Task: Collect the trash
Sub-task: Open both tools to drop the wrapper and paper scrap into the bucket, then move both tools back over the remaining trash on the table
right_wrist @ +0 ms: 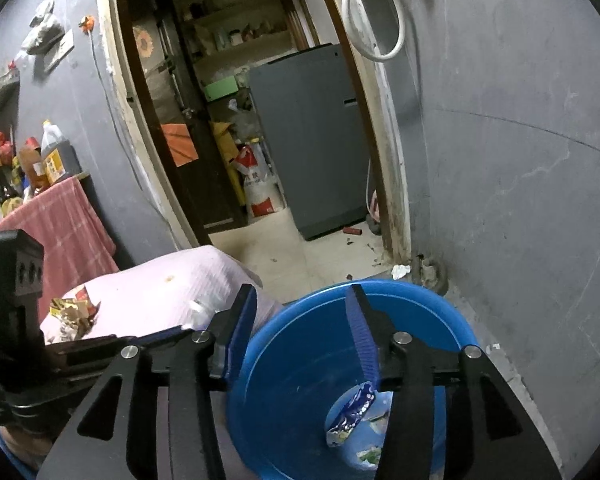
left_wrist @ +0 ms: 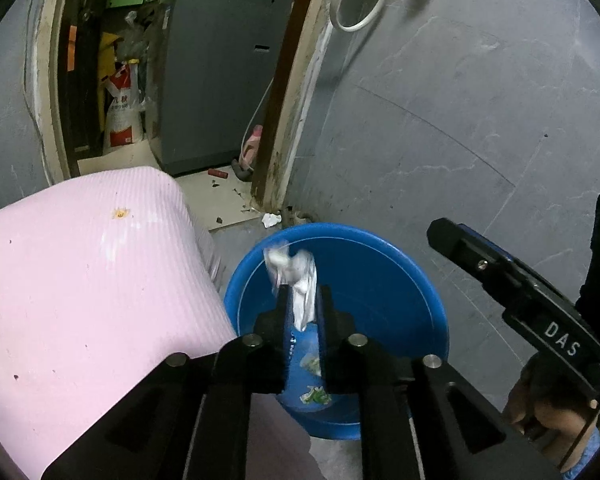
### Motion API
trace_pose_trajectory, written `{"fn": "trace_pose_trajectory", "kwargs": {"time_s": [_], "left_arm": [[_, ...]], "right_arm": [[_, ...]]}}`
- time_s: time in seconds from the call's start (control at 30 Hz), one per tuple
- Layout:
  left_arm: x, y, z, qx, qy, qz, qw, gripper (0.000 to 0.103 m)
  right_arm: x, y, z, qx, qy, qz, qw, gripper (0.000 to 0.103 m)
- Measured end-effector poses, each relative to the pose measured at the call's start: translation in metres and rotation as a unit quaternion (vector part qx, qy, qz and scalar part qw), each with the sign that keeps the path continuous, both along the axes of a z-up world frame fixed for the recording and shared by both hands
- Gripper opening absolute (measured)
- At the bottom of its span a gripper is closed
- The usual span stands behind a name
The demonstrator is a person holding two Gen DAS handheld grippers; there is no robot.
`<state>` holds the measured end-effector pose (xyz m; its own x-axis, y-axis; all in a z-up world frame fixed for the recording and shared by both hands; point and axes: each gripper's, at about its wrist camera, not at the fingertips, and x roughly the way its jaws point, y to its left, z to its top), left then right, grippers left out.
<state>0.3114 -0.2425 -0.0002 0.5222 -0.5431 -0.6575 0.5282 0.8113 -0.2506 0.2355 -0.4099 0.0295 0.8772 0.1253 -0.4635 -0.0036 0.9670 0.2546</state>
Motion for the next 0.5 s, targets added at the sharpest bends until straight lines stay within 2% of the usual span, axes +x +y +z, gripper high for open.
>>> {"fn": "trace_pose_trajectory", "kwargs": {"time_s": [0.13, 0.23, 0.3, 0.37, 0.43, 0.5], "left_arm": [[-0.002, 0.003, 0.002, -0.005, -0.001, 0.005, 1.0, 0.026], [-0.005, 0.008, 0.008, -0.013, -0.006, 0.019, 0.9997, 0.028], [-0.007, 0.014, 0.013, -0.01, -0.023, 0.051, 0.9984, 0.032], [-0.009, 0.025, 0.018, -0.013, -0.04, 0.076, 0.9962, 0.039], [-0.012, 0.036, 0.024, -0.018, -0.053, 0.098, 0.9936, 0.052], [-0.017, 0.049, 0.032, -0.029, -0.07, 0.121, 0.9898, 0.056]], "right_arm": [[-0.001, -0.001, 0.001, 0.002, -0.008, -0.004, 1.0, 0.05], [-0.002, -0.002, 0.004, 0.0, -0.017, -0.009, 1.0, 0.052], [-0.003, -0.002, 0.007, -0.001, -0.024, -0.012, 1.0, 0.058], [-0.004, -0.001, 0.009, 0.002, -0.034, -0.015, 0.999, 0.077], [-0.008, 0.001, 0.013, 0.005, -0.048, -0.015, 0.999, 0.077], [-0.01, 0.005, 0.017, 0.002, -0.061, -0.013, 0.998, 0.078]]}}
